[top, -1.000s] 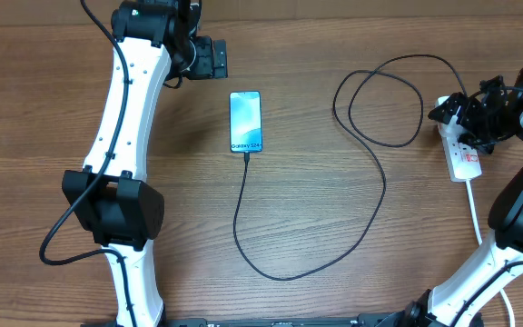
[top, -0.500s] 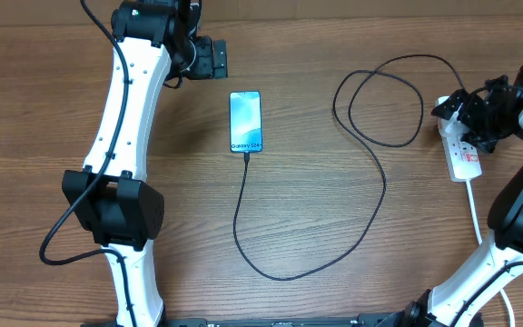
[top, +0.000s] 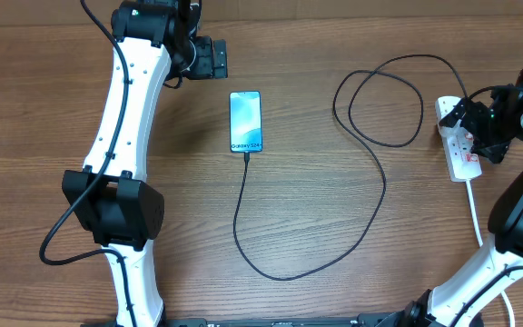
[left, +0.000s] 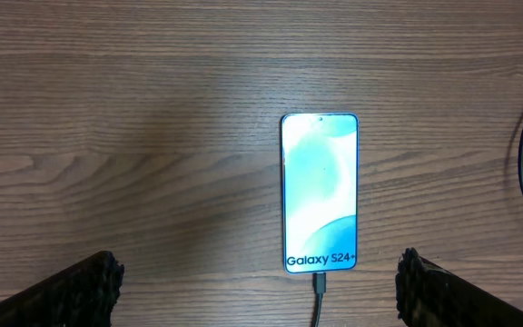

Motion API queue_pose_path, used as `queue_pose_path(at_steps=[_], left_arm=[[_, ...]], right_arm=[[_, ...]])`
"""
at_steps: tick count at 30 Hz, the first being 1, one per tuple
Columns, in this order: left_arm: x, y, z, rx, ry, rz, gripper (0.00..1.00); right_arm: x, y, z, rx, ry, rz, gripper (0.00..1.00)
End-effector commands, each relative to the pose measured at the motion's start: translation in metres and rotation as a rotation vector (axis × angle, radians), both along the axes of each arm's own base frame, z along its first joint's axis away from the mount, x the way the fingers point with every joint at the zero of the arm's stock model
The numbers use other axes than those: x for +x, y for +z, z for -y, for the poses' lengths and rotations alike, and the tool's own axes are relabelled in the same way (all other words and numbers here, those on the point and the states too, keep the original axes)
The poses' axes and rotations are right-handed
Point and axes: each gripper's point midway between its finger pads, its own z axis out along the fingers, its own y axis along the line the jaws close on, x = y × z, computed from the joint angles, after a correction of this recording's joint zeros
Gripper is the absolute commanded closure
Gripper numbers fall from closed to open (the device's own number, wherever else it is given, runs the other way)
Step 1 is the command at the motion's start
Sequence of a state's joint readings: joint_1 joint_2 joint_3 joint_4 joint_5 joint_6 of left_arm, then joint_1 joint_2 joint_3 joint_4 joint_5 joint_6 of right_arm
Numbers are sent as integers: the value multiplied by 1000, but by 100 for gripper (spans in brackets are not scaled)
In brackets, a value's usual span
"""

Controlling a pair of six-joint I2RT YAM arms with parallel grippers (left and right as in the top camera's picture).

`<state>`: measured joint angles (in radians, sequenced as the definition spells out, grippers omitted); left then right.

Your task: Plug charger to phone and switch on socket

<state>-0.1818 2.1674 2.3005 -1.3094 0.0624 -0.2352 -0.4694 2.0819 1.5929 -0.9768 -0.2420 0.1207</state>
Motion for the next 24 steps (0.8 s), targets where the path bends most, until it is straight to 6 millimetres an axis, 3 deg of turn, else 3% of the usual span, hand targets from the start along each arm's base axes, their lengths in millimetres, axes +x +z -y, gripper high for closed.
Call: queue_pose_path(at_steps=[1, 9, 18, 24], left_arm=[[2, 0, -3, 16, -3, 7, 0], [2, 0, -3, 16, -3, 7, 0], [2, 0, -3, 16, -3, 7, 0], [2, 0, -3, 16, -3, 7, 0]], right_arm=[[-3, 45, 0, -52, -11, 68, 0], [-26, 98, -6, -87, -43, 98, 0], [-62, 174, -20, -148, -104, 206, 0], [-69, 188, -24, -157, -104, 233, 0]])
